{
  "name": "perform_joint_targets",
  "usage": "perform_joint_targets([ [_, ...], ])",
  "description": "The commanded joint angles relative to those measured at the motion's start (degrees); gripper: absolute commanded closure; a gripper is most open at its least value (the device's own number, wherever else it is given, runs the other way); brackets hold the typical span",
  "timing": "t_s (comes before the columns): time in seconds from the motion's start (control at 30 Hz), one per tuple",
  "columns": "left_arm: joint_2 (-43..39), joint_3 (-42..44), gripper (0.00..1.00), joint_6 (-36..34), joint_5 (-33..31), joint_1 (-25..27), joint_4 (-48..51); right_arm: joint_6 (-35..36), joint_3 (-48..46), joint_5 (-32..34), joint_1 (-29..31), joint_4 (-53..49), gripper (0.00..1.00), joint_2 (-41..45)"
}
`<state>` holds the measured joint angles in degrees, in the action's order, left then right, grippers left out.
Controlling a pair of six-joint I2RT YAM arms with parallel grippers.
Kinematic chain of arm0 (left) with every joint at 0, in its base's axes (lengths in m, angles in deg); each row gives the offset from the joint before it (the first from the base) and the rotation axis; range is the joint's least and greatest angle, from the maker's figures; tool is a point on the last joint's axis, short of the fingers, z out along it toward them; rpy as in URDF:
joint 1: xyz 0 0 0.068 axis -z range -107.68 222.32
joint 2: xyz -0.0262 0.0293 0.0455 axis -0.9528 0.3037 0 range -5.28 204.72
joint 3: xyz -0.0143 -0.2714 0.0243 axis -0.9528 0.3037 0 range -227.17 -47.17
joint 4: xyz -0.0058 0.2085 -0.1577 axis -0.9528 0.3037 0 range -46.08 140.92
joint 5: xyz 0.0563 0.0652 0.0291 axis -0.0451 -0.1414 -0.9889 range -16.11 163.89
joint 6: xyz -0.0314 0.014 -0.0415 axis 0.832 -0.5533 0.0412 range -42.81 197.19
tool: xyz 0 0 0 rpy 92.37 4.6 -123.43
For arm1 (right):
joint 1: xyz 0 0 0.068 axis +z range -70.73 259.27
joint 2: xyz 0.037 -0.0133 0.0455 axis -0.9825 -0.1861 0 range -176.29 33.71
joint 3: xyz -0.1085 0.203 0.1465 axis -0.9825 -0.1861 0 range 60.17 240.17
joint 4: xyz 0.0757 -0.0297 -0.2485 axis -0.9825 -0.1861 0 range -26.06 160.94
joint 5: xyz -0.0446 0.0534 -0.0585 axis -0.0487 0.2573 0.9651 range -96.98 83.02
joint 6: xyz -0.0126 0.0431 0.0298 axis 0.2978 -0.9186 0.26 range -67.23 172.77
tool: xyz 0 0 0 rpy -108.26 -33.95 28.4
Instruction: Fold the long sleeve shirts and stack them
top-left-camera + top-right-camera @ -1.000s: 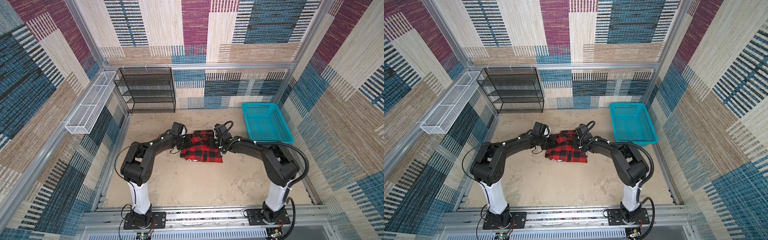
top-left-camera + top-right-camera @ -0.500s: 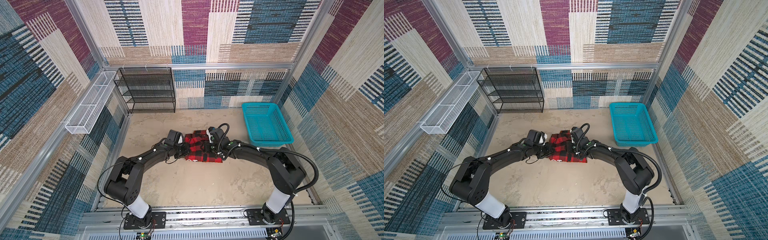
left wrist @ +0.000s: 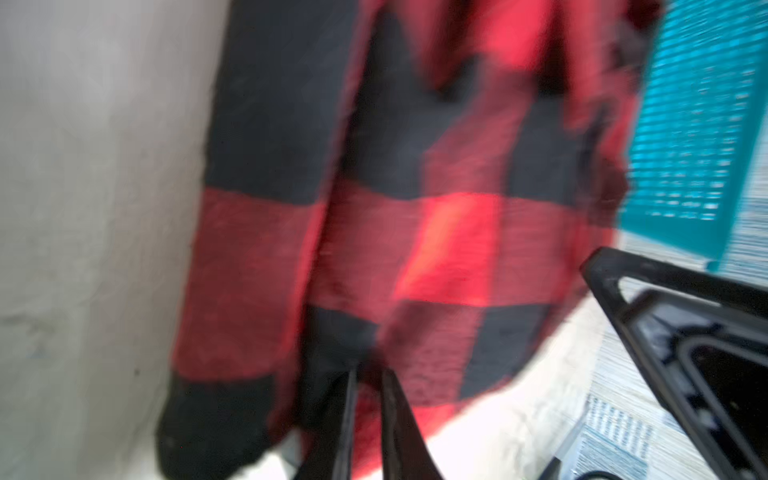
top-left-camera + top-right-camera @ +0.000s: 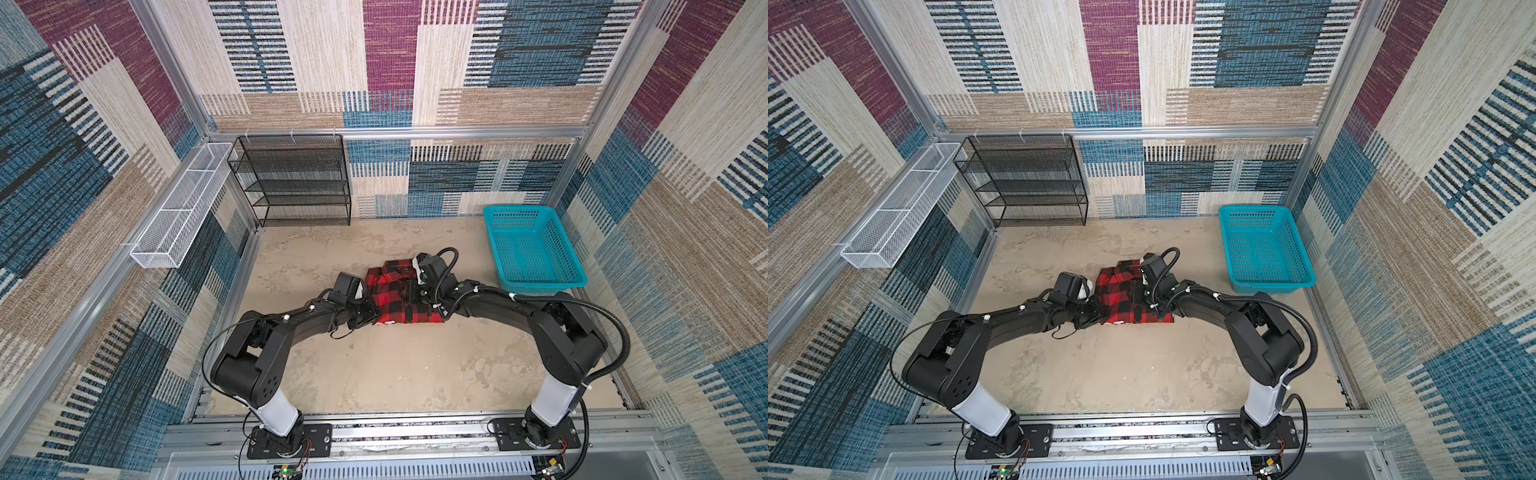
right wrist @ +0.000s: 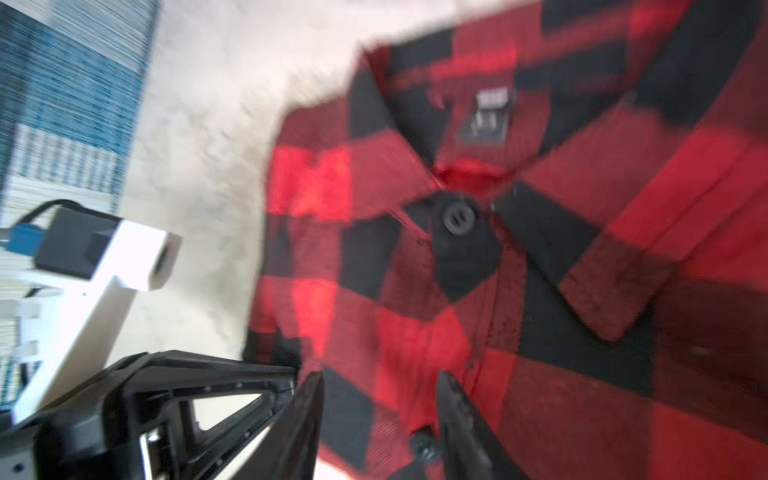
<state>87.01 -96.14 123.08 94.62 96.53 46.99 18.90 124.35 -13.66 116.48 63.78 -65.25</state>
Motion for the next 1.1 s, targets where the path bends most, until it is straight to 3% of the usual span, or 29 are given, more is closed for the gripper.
perform_joint_targets([
  [0.0,-3.79,-5.02,0.73,-3.50,-3.13,-0.63,9.72,1.38,0.96,4.42,-0.03,-3.97,0.46,5.10],
  [0.13,-6.37,-11.84,0.65,-7.40,-3.40,-0.85,17.34,1.78,-0.58,11.24,-0.18,-7.21,0.41,12.74],
  [0.27,-6.36,-15.04,0.60,-8.11,-0.37,-0.70,16.82,1.79,-5.06,16.69,-1.80,-8.27,0.29,21.22],
  [0.37,-4.42,-15.94,0.59,-7.31,0.59,0.29,13.96,1.43,-9.99,16.51,-5.76,-7.31,0.22,27.45],
  [0.53,3.65,-20.95,0.61,-6.58,0.36,4.78,12.60,2.23,-15.57,14.13,-12.16,-7.71,0.20,34.91],
  [0.8,15.19,-23.98,0.61,-2.06,2.23,7.14,6.68,2.94,-17.94,13.90,-13.96,-9.45,0.19,38.22],
  [1.07,21.53,-22.73,0.60,0.08,2.97,8.31,3.49,3.13,-18.27,12.66,-14.61,-8.18,0.19,36.85],
])
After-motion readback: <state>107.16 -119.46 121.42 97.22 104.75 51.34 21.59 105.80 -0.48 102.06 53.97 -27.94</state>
